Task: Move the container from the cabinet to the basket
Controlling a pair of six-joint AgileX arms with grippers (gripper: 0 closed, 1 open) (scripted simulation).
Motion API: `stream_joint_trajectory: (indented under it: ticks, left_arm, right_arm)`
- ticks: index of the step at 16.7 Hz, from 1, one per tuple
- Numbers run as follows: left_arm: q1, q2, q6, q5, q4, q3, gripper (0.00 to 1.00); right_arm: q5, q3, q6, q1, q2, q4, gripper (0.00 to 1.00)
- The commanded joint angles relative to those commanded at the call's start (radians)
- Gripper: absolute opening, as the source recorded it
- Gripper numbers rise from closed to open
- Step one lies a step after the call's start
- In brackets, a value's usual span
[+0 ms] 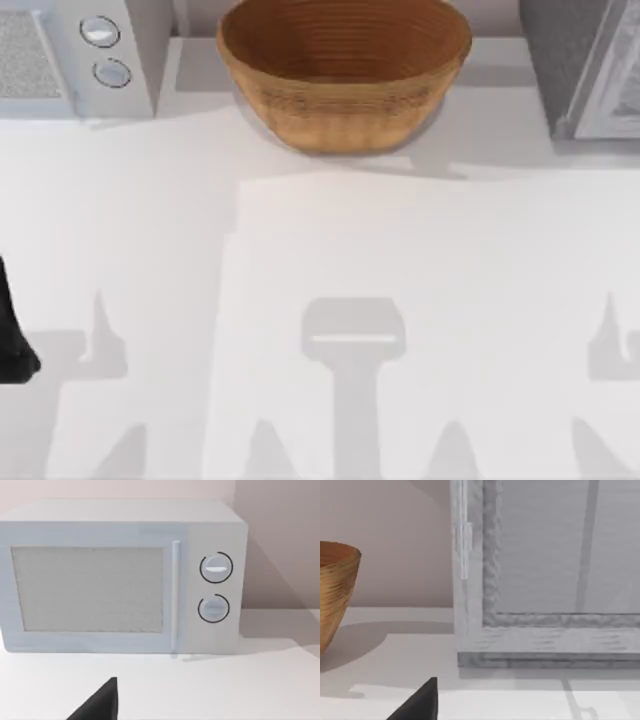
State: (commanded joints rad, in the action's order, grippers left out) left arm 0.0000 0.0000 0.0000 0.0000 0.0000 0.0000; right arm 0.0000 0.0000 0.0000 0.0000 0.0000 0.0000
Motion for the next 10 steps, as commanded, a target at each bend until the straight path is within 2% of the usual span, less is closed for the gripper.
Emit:
stream_joint_trajectory:
  ticks: [5, 10]
  left_arm:
    - [0.0, 0.0, 0.0, 0.0, 0.0, 0.0, 1.0]
    - [0.0, 0.0, 0.0, 0.0, 0.0, 0.0, 1.0]
  right_arm:
    - [0.007, 0.064, 0.001, 0.01, 0.054, -0.014, 1.0]
    - [0.042, 0.369, 0.003, 0.047, 0.299, -0.088, 1.0]
